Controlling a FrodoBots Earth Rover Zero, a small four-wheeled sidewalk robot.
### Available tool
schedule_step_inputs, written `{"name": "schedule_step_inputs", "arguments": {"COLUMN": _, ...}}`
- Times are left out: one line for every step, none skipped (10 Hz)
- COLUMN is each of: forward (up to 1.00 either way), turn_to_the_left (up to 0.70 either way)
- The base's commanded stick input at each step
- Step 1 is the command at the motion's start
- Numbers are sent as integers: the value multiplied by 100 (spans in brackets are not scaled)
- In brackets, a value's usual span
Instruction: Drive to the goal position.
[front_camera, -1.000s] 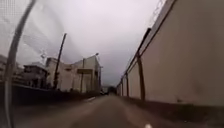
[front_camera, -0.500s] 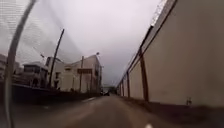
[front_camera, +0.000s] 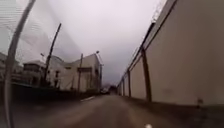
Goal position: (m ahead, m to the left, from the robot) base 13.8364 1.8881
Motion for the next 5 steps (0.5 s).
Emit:
{"name": "schedule_step_inputs", "arguments": {"forward": 84, "turn_to_the_left": 3}}
{"name": "schedule_step_inputs", "arguments": {"forward": 84, "turn_to_the_left": 3}}
{"name": "schedule_step_inputs", "arguments": {"forward": 84, "turn_to_the_left": 3}}
{"name": "schedule_step_inputs", "arguments": {"forward": 84, "turn_to_the_left": 3}}
{"name": "schedule_step_inputs", "arguments": {"forward": 84, "turn_to_the_left": 3}}
